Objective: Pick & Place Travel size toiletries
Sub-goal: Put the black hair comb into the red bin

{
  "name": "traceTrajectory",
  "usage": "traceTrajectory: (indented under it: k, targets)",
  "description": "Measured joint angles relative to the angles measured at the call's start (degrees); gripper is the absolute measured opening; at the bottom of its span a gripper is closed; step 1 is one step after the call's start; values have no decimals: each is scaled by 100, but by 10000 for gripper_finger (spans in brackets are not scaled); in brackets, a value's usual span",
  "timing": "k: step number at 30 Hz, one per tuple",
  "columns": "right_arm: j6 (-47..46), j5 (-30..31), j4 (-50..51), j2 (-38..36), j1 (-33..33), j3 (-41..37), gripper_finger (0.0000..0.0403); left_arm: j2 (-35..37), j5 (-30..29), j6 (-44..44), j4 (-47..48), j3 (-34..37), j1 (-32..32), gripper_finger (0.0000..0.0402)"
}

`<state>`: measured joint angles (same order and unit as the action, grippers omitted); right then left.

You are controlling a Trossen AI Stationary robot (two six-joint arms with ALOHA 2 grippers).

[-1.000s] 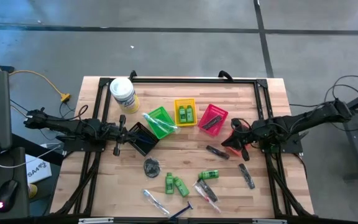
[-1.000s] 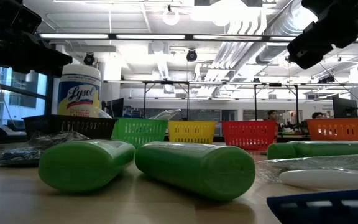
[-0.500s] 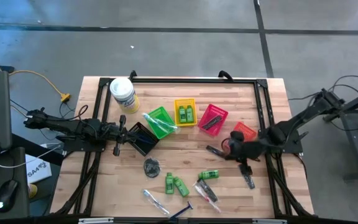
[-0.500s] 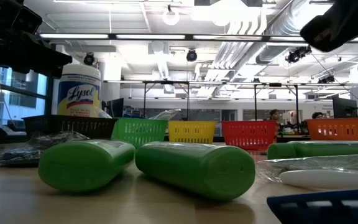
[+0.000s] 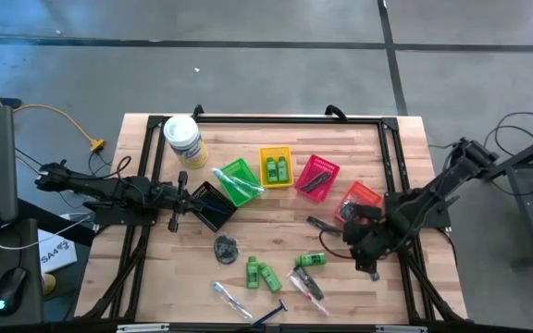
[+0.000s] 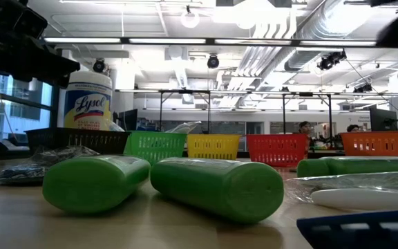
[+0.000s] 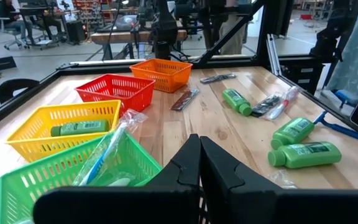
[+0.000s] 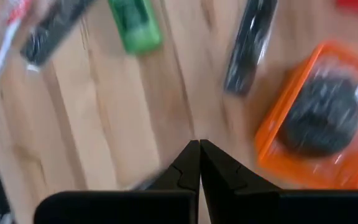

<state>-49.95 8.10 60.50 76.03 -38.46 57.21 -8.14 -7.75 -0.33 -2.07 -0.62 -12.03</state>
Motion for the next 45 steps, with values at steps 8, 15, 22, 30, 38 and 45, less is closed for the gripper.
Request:
traceTrajectory:
  k: [8, 15, 22, 30, 38, 45]
  targets:
    - [-1453, -326, 275, 170, -584, 7, 3, -229, -2, -1, 9, 0, 0, 0]
    - [-2723, -103, 244, 170, -995, 7, 5, -380, -7, 18, 2, 0, 0, 0]
    - [-3030, -99, 193, 484, -1221, 4, 88, -494, 14, 6, 6, 0, 0, 0]
    - [-3835, 45, 180, 869, -1402, -3, 214, -493, 15, 47, 4, 0, 1, 0]
    - [-4494, 338, 137, 1152, -1420, -4, 240, -492, -9, 47, 2, 0, 0, 0]
    - [-4818, 155, -16, 1467, -1420, -4, 240, -492, -11, 47, 0, 0, 1, 0]
